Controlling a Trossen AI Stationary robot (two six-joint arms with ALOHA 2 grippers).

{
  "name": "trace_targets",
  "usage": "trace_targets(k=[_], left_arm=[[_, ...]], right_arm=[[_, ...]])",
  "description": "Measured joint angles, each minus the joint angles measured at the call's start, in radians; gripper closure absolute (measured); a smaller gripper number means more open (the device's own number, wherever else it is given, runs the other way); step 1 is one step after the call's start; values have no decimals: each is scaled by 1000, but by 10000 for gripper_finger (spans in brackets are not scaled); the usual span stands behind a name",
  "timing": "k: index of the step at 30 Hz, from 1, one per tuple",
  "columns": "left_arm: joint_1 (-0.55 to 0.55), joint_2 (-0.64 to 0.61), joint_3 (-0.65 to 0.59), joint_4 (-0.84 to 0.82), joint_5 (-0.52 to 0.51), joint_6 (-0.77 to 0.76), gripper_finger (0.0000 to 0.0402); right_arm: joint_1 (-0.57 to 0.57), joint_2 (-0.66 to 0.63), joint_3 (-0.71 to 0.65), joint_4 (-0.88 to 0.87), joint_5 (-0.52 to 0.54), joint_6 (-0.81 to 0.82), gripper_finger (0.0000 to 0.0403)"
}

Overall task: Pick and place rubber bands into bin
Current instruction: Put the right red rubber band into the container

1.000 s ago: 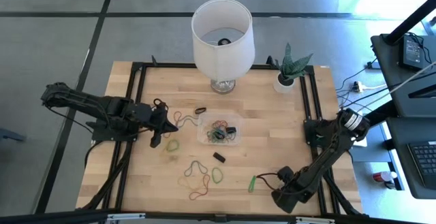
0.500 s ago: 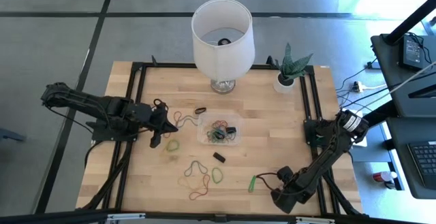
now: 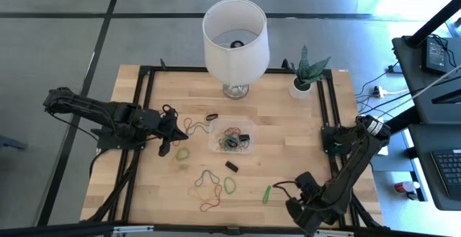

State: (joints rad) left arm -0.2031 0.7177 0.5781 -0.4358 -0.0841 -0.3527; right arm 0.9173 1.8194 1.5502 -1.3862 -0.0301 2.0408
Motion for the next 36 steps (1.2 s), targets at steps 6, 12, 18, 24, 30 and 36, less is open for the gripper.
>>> trace_targets(k=[6, 12, 18, 24, 30, 36], left_arm=[[0, 0, 0, 0, 0, 0, 399], [0, 0, 0, 4, -2, 14, 399], [0, 0, 0, 7, -3, 17, 400], [0, 0, 0, 7, -3, 16, 399], [0, 0, 0, 7, -3, 17, 398], [0, 0, 0, 6, -2, 16, 400]], right_arm=[[-85, 0, 167, -190, 205, -79, 401], [-279, -2, 235, -165, 437, -395, 402], [-516, -1, 246, -2, 514, -803, 403], [-715, 34, 245, 337, 512, -1266, 403], [-839, 132, 245, 570, 373, -1591, 403], [-875, 286, 244, 516, 218, -1750, 403]])
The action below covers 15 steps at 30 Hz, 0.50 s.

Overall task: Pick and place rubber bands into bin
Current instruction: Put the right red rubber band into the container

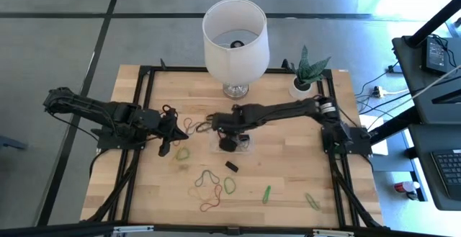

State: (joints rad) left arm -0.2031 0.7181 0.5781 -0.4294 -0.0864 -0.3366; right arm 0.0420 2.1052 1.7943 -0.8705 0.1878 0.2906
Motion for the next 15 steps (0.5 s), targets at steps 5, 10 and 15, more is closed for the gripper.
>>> trace_targets(k=[5, 10, 15], left_arm=[[0, 0, 0, 0, -31, 0, 397], [0, 0, 0, 0, -106, 0, 399], [0, 0, 0, 0, -142, -1, 399]], right_arm=[[-8, 73, 0, -114, -93, -94, 394], [-22, 74, 0, -139, -160, -159, 360], [-51, 70, 0, -136, -289, -202, 311]])
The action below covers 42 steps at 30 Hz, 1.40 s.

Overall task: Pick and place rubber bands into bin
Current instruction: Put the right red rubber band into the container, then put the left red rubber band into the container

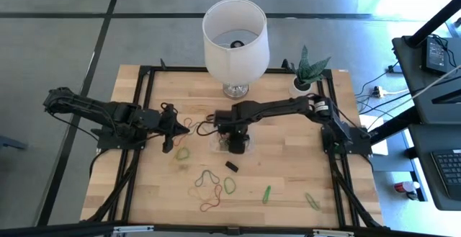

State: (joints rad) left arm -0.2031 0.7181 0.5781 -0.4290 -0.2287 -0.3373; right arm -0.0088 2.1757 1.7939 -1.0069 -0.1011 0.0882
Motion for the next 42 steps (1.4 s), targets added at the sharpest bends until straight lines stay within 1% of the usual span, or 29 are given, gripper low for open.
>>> trace_targets(k=[2, 7, 11, 14, 19, 21, 24, 26, 29, 31, 35, 38, 42], left_arm=[[0, 0, 0, 0, -5, 0, 397], [0, 0, 0, 0, -6, 0, 396], [0, 0, 0, 0, -6, 0, 396], [0, 0, 0, -1, -9, -13, 396], [0, 0, 0, 0, -23, -20, 396], [0, 0, 0, 0, -39, -30, 396], [0, 0, 0, 0, -63, -69, 397], [0, 4, 0, 0, -68, -79, 399], [0, 22, 0, -1, -68, -79, 399], [1, 42, 0, 1, -75, -79, 398], [13, 93, 0, 10, -78, -79, 400], [35, 140, 0, 22, -80, -86, 397], [89, 205, 0, 14, -86, -154, 384]], right_arm=[[-7, 0, 0, 2, -28, -36, 289], [-12, -15, 6, 7, -33, -98, 240], [-18, -42, 6, 2, -32, -107, 217], [-20, -73, 6, -1, -9, -125, 211], [-19, -113, 5, -18, 97, -155, 209], [-19, -122, -8, -27, 104, -173, 209], [-20, -161, -66, -37, 105, -181, 213], [-28, -218, -127, -11, 104, -179, 221], [-50, -350, -275, 94, 88, -175, 240], [-70, -460, -395, 183, 60, -163, 252], [-113, -709, -641, 320, 31, -87, 266], [-132, -890, -824, 404, 29, -36, 268], [-139, -1103, -1041, 505, 28, 69, 268]])
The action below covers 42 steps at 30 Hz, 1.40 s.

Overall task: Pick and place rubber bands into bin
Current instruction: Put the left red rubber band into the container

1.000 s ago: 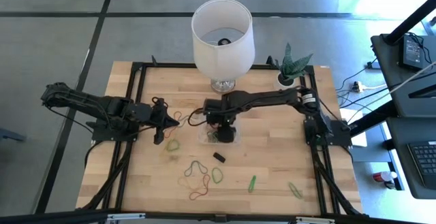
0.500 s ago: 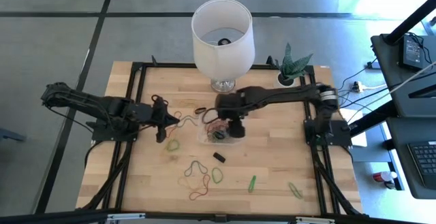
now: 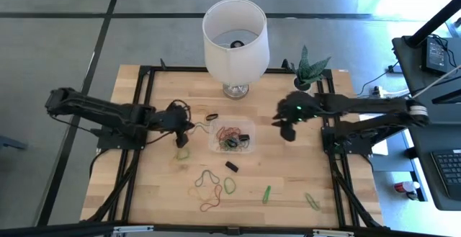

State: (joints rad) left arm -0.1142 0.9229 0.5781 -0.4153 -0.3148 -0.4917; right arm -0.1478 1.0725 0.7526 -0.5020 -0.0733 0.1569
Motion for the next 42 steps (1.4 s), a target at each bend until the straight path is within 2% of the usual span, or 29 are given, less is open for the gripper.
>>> trace_targets(k=[4, 9, 16, 22, 26, 28, 30, 32, 34, 36, 39, 42], left_arm=[[75, 75, 0, -61, 62, -76, 356], [154, 192, 0, -181, 196, -125, 305], [184, 334, 0, -227, 212, -123, 245], [154, 459, 2, -159, 209, -54, 231], [125, 530, 14, -168, 161, -46, 242], [109, 542, 17, -167, 137, -71, 262], [98, 546, 17, -167, 131, -71, 300], [90, 541, 16, -167, 127, -64, 358], [89, 531, 13, -176, 118, -73, 388], [89, 516, 22, -222, 100, -98, 396], [90, 485, 60, -401, 42, -155, 398], [90, 449, 158, -517, -26, -193, 399]], right_arm=[[0, -158, -167, 73, 0, 139, 269], [0, -268, -289, 146, -3, 264, 269], [0, -295, -315, 190, -7, 288, 269], [0, -294, -315, 229, -6, 292, 269], [0, -294, -315, 262, -6, 285, 269], [0, -294, -315, 273, -6, 284, 269], [0, -294, -315, 277, -6, 284, 269], [0, -294, -315, 281, -6, 284, 269], [0, -294, -315, 282, -6, 284, 269], [0, -294, -315, 282, -6, 284, 269], [0, -294, -315, 284, -6, 284, 269], [0, -294, -315, 287, -6, 284, 269]])
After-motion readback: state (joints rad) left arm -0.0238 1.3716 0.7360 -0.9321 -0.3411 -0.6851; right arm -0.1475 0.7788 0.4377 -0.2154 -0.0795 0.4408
